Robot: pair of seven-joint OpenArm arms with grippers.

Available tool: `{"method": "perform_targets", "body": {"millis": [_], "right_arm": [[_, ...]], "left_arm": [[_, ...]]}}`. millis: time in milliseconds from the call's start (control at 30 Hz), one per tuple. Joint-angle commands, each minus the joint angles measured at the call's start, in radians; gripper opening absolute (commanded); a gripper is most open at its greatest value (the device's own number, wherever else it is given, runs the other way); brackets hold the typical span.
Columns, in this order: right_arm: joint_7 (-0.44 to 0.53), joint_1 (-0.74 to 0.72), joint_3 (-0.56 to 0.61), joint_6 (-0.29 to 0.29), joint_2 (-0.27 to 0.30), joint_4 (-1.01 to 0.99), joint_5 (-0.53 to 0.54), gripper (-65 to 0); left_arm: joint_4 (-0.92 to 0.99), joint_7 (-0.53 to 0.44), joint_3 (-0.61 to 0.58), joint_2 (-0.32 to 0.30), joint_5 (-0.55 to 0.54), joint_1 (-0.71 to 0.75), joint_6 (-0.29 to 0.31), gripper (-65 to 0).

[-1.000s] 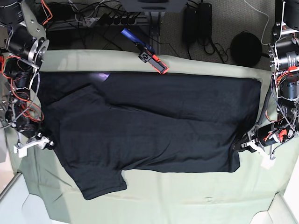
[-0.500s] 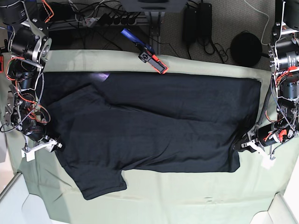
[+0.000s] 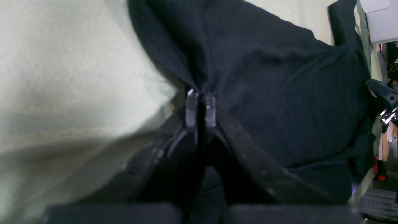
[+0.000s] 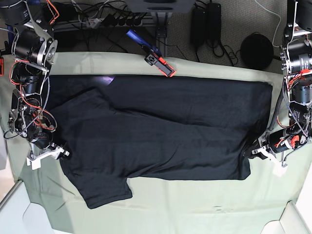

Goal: Fold the T-shirt properly

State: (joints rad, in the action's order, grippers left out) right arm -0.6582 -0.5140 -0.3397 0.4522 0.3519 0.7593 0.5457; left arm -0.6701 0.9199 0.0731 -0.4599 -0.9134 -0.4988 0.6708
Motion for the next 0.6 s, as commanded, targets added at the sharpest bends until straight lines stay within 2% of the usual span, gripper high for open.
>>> {"method": "perform_targets", "body": {"millis": [0, 100, 333, 567], "right_arm": [[0.011, -0.029, 0.0, 0.069, 0.014, 0.019, 0.015, -50.0], [0.011, -0.029, 0.0, 0.069, 0.014, 0.019, 0.015, -65.0], [0.002, -0.028, 0.0, 0.069, 0.014, 0.031, 0.015, -65.0], [-0.124, -0.026, 0.0, 0.07, 0.019, 0.15, 0.015, -65.0]], "left_arm": [[-0.019, -0.011, 0.004, -0.017, -0.019, -0.03, 0.027, -65.0], [-0.019, -0.011, 0.004, -0.017, -0.019, -0.03, 0.027, -65.0], [-0.019, -0.003, 0.004, -0.023, -0.08, -0.031, 0.027, -65.0], [-0.019, 0.084, 0.004, -0.051, -0.167, -0.03, 0.027, -65.0]]}}
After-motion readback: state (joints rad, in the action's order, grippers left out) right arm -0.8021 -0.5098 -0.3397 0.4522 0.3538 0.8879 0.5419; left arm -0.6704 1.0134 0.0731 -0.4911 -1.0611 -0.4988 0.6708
